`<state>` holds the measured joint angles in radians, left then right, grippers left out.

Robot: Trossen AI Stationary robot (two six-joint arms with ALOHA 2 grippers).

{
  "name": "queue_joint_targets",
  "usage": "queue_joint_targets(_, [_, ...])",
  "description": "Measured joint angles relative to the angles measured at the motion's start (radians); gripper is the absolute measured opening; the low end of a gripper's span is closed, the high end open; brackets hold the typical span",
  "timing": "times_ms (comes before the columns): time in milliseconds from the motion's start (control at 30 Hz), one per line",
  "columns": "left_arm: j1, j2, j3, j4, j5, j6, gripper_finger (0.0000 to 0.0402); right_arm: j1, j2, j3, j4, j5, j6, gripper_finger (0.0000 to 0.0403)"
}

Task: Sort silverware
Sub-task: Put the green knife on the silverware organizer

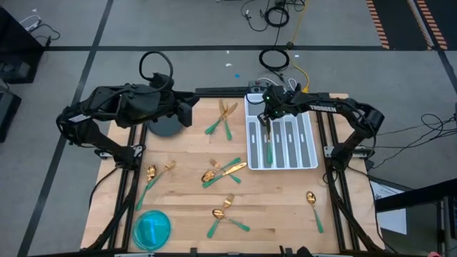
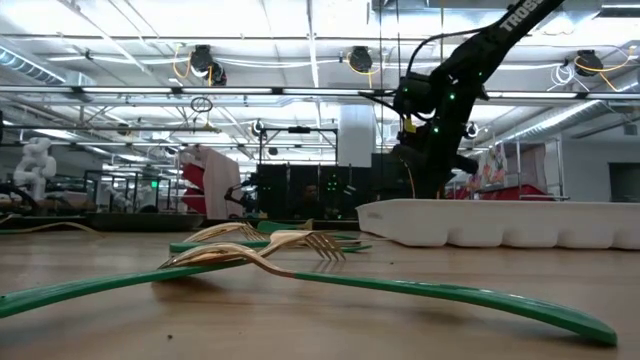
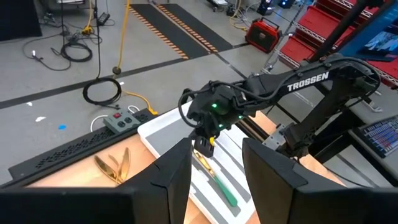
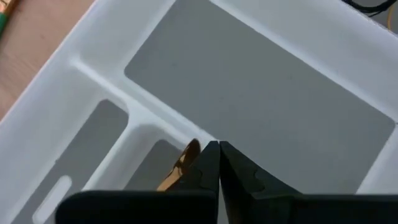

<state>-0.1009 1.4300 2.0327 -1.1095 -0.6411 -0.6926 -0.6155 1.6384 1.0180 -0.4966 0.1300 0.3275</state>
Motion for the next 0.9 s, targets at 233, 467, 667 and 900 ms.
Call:
queue_joint_targets(233, [0.0, 0.0, 0.0, 0.0, -0.002, 0.0, 0.0148, -0.005, 0.009, 0.0, 0.046, 0.008, -0.033, 0.0])
queue_joint_targets(467, [0.0, 0.0, 0.0, 0.0, -0.003, -0.001, 0.0148, -0.018, 0.028, 0.0, 0.08, 0.005, -0.036, 0.0])
queue_joint_targets(667, [0.0, 0.0, 0.0, 0.0, -0.003, -0.001, 0.0148, -0.019, 0.052, 0.0, 0.086, -0.005, -0.045, 0.0])
queue_joint_targets(900, [0.0, 0.0, 0.0, 0.0, -0.003, -0.001, 0.0148, -0.009, 0.053, 0.0, 0.058, -0.029, -0.054, 0.0])
